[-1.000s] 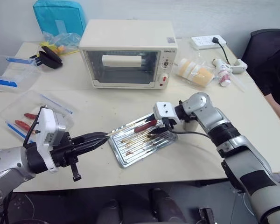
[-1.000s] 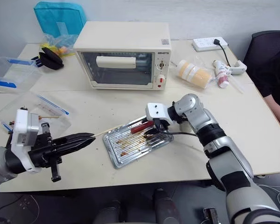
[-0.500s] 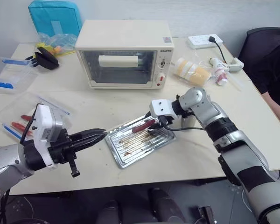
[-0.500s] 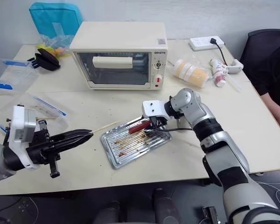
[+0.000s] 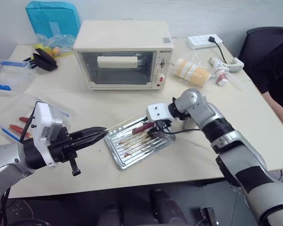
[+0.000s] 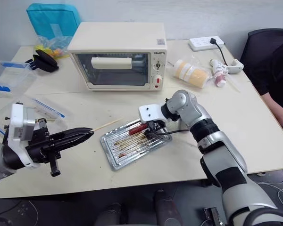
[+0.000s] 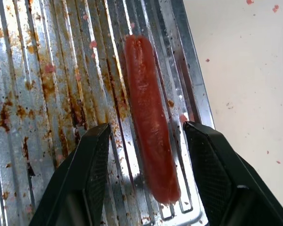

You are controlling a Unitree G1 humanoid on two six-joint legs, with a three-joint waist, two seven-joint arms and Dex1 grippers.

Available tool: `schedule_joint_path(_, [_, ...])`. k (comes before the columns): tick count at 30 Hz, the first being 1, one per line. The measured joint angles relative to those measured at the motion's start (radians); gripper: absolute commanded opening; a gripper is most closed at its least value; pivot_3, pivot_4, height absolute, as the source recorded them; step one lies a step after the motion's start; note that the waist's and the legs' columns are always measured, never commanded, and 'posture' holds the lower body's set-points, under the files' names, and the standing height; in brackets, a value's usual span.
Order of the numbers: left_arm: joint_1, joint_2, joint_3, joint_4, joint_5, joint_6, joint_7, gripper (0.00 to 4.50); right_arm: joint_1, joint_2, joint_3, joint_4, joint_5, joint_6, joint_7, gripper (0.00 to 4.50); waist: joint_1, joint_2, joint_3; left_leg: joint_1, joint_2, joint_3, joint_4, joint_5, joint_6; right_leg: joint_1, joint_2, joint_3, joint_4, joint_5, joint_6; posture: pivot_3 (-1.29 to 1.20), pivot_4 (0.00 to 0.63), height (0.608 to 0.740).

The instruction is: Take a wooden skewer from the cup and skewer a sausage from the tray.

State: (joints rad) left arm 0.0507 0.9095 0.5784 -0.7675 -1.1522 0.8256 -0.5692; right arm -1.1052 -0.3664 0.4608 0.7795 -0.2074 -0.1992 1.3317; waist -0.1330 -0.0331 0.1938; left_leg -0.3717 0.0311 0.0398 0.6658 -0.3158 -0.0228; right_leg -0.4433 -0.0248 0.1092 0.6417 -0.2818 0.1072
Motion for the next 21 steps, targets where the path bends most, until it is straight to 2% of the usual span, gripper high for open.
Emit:
schedule_joint_path(5, [0.000,0.000,0.000,0.000,0.000,-0.004,0.000,0.00,-0.005,0.004,0.000,0.015,-0.005,0.000,0.003,0.66,-0.006,0.000,0.000,0.000,0.000,0.000,0.000,0.000,0.000,0.000,0.000,0.000,0.001,0.000,0.000,0.00,0.150,0.740])
schedule_joint_path(16, [0.001,0.000,-0.008,0.024,0.022,-0.019,-0.028,0.00,-0.004,0.004,-0.007,0.005,0.011,0.035,0.034,0.66,-0.007,0.000,0.000,0.000,0.000,-0.001,0.000,0.000,0.000,0.000,0.000,0.000,0.001,0.000,-0.001,0.00,0.150,0.740])
schedule_joint_path(21, [0.024,0.016,0.002,0.063,0.040,-0.021,-0.081,0.00,0.034,-0.045,-0.073,-0.160,0.136,0.168,0.150,0.66,-0.004,0.000,0.000,0.000,0.001,-0.002,0.000,0.000,0.000,0.000,-0.001,-0.001,0.001,0.000,-0.001,0.00,0.150,0.740])
